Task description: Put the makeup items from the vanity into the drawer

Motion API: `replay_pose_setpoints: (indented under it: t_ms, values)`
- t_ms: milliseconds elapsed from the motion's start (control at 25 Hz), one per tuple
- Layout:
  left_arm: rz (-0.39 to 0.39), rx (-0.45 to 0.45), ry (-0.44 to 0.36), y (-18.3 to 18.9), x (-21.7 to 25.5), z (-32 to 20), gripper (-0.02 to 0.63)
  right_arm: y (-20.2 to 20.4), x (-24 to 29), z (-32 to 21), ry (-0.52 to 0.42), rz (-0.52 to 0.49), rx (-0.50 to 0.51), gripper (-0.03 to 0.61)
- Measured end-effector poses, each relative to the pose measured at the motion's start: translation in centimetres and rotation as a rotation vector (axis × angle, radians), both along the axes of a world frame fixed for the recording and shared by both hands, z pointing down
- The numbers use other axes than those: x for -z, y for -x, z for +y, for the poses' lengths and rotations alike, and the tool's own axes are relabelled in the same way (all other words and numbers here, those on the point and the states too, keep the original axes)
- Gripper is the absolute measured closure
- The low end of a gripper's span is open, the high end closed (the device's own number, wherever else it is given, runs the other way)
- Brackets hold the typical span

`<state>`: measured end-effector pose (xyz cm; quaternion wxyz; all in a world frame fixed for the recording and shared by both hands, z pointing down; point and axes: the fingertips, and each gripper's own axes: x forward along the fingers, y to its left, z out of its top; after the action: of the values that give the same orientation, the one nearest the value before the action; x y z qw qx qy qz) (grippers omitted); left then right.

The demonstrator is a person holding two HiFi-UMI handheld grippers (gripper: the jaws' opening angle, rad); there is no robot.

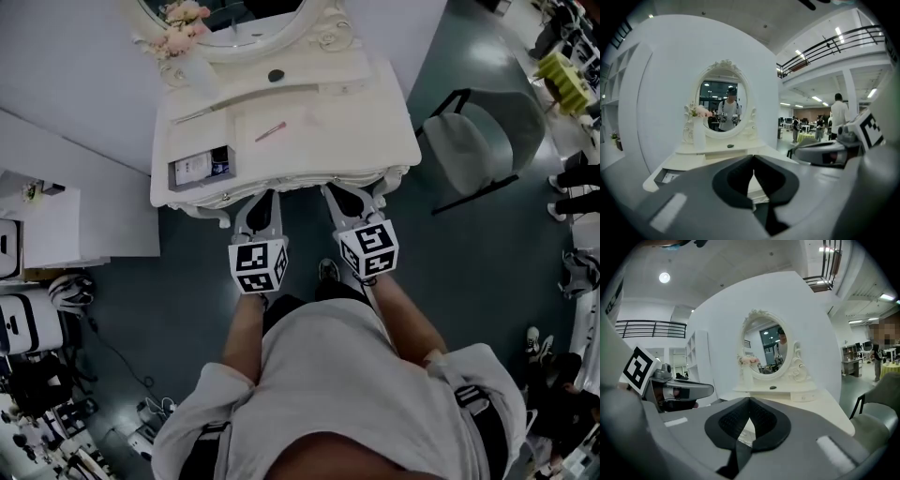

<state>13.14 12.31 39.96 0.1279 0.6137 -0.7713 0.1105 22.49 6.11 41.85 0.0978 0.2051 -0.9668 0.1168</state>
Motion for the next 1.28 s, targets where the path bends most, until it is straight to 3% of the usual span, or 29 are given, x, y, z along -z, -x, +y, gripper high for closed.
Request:
replay_pose_setpoints:
  t_ms: [560, 800, 960, 1280]
  values:
    - [0.087, -0.055, 0.073, 7.1, -5.6, -8.2, 0.611, 7.7, -6.4, -9.5, 0.025, 0.143, -0.078, 0.578]
    - [0.106, -0.143, 0.118, 9.6, -7.3, -12.1, 0.611, 10.9, -7.8, -12.2, 0.022, 0.214, -0.103, 0.578]
    - [0.118, -0.196, 0.168, 10.3, -9.1, -13.7, 0.611, 12.3, -9.2, -13.3, -0.012, 0.299, -0.114, 0.578]
    - [0.140, -0.274, 0.193, 11.8, -11.8, -15.4, 0.611, 14.9, -14.3, -16.7, -0.091, 0.513, -0.146, 0.568]
